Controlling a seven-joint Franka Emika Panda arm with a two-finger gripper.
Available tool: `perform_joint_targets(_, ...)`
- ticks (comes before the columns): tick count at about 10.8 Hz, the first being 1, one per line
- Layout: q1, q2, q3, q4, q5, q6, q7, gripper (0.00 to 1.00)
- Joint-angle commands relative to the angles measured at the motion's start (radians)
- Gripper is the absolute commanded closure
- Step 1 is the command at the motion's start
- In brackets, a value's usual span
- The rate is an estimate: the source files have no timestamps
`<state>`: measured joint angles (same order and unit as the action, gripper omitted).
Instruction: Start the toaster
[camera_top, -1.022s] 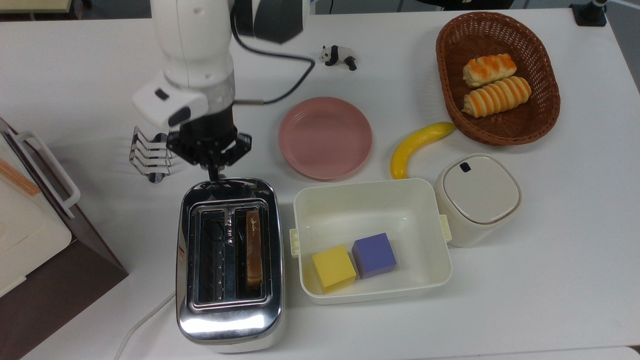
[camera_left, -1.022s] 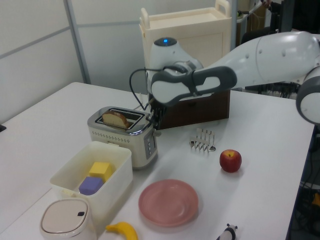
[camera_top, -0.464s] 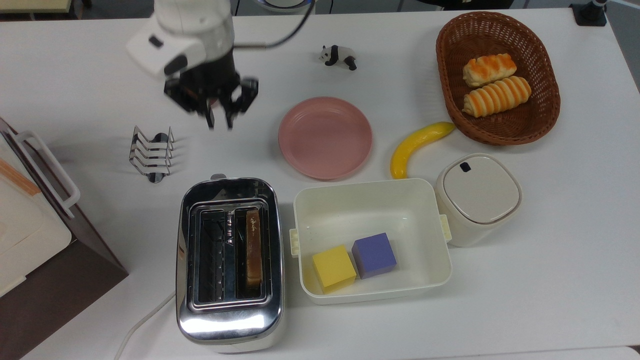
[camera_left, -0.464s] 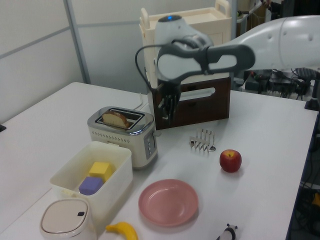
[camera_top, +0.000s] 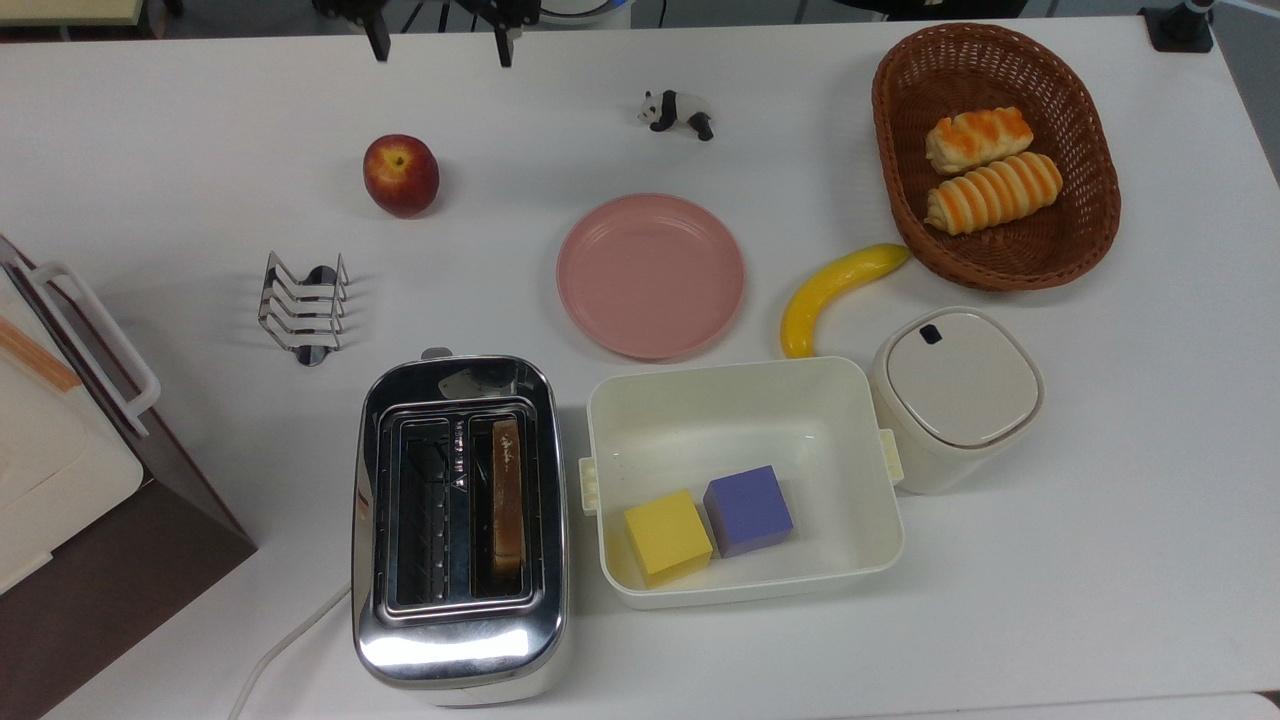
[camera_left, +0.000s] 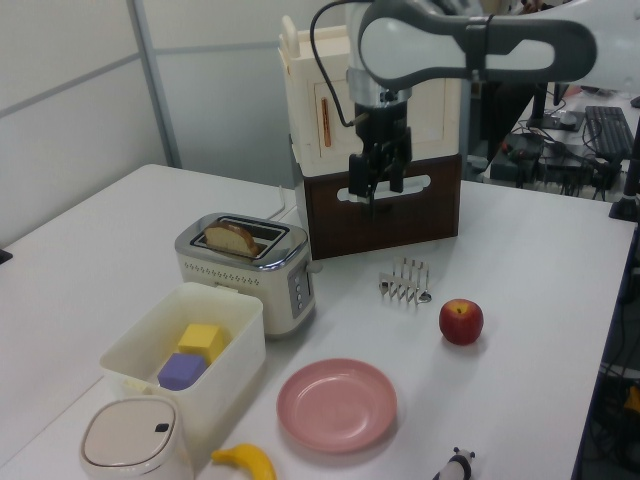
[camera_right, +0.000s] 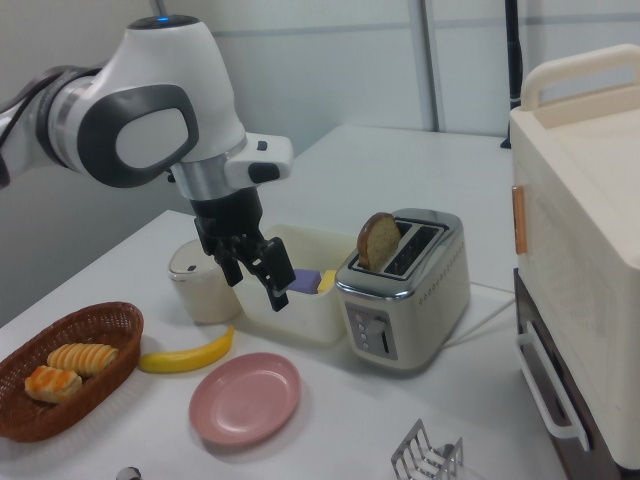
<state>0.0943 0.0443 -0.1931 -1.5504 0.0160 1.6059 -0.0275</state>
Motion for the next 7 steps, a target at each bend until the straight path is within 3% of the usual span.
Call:
perform_joint_targets(1, -0.001, -0.037, 0.018, -0.053, -0.045, 0.006, 0.103, 0.00)
perform_joint_targets(7, 0.002, -0.029, 0.018, -0.054, -0.044, -0.001, 0.006, 0.00)
